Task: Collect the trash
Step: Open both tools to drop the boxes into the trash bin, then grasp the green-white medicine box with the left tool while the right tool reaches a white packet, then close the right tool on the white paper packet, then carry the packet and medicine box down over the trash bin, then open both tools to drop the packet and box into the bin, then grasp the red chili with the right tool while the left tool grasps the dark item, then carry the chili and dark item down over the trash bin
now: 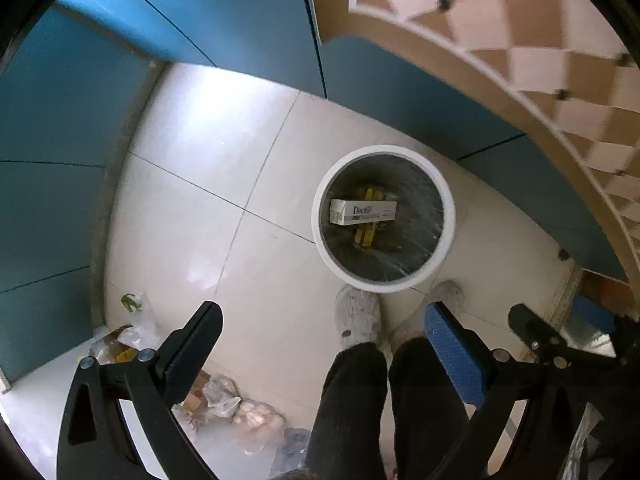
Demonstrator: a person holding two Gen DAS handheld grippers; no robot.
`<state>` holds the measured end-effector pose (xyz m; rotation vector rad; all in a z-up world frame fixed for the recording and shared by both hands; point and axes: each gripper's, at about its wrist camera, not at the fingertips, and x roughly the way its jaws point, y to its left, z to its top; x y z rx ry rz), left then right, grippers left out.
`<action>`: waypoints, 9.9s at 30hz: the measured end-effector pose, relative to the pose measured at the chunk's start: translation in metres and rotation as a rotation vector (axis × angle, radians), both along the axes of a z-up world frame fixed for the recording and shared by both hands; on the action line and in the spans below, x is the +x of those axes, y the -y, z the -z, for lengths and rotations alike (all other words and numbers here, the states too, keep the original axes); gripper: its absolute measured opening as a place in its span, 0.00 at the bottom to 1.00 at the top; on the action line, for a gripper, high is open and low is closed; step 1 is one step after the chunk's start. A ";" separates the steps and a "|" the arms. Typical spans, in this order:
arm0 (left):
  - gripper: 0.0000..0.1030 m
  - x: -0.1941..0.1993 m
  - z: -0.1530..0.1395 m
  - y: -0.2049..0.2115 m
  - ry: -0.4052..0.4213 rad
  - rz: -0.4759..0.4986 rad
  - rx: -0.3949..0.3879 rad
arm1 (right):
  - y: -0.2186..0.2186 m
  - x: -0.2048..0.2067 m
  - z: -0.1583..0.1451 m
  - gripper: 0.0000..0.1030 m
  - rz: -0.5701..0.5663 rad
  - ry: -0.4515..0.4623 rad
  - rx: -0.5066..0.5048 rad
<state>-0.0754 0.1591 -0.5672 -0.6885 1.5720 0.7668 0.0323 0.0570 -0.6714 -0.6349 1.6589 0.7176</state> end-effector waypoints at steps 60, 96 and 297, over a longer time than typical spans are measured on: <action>0.74 0.575 -0.215 -0.128 0.235 -0.227 -0.086 | 0.021 0.565 -0.308 0.97 0.732 0.241 0.327; 0.68 0.409 -0.370 -0.031 0.381 0.286 0.492 | 0.059 0.447 -0.422 0.00 0.492 0.399 0.552; 0.21 0.213 -0.364 0.131 0.526 0.439 0.313 | 0.194 0.198 -0.431 0.10 0.462 0.401 0.503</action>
